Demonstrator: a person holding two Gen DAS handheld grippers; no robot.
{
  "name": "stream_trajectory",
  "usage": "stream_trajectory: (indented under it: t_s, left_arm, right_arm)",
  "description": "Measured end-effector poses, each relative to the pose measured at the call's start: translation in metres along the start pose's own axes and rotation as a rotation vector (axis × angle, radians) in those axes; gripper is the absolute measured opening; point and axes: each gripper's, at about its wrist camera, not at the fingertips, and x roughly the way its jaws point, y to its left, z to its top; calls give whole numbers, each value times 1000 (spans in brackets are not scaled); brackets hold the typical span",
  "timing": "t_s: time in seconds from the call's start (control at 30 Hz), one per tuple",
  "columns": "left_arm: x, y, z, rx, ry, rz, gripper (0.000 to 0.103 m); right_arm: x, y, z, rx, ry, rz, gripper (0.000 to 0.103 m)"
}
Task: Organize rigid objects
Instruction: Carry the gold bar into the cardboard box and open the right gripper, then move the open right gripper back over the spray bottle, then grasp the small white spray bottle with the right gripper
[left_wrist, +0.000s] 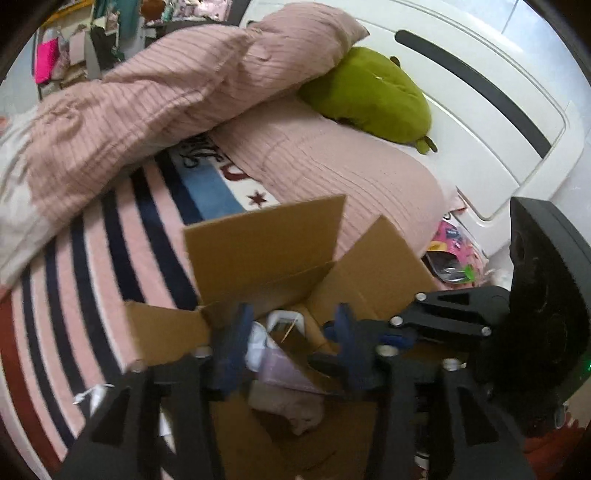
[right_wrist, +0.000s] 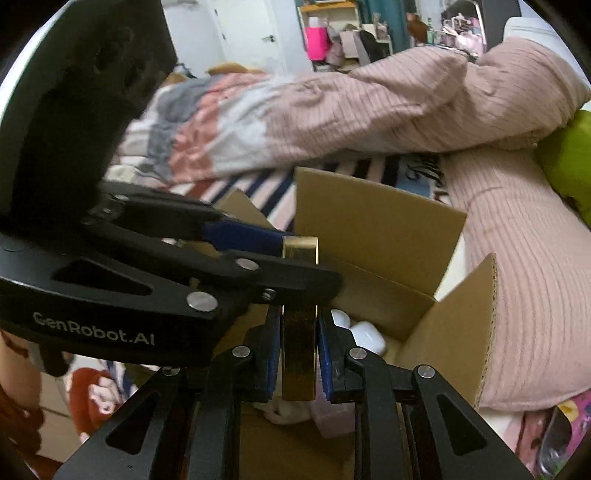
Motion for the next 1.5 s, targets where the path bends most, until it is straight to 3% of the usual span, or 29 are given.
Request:
stream_trajectory:
  t_s: [0.07,0.2,0.27,0.4,0.53,0.73,0.9,1.03,1.3,1.5]
  left_arm:
    - [-11,5,-3,-3,-22,14,56]
    - [-44,22,-13,-19,-79,78,61]
    - [-65,34,-22,-32,-117,106,63]
    - [-102,67,-46,-62,-171,210,66]
    - [-130,112,-80,-143,-212,287,67]
    - [-144,179,-144,-261,-204,368,67]
    - [-138,224,-185,-346,-187,399,67]
    - [-126,246,-205,-376,-171,405,67]
    - [-109,258,-220,-386,-149,389,67]
    - [-105,259,-222,-392,-138,386,67]
  right_arm:
    - [0,0,-3,-14,3,-23,14]
    - [-6,2,0,-7,-21,-27,32]
    - [-13,11,4,-15,-58,-7,33]
    - [-21,46,19,-63,-126,63,40]
    - [-9,96,37,-145,-139,127,41]
    - [47,177,55,-288,-39,217,42]
    - [107,210,48,-314,75,257,49]
    - [157,213,38,-287,143,204,50]
    - [218,180,28,-207,130,-22,62]
    - [228,169,25,-204,96,-1,69]
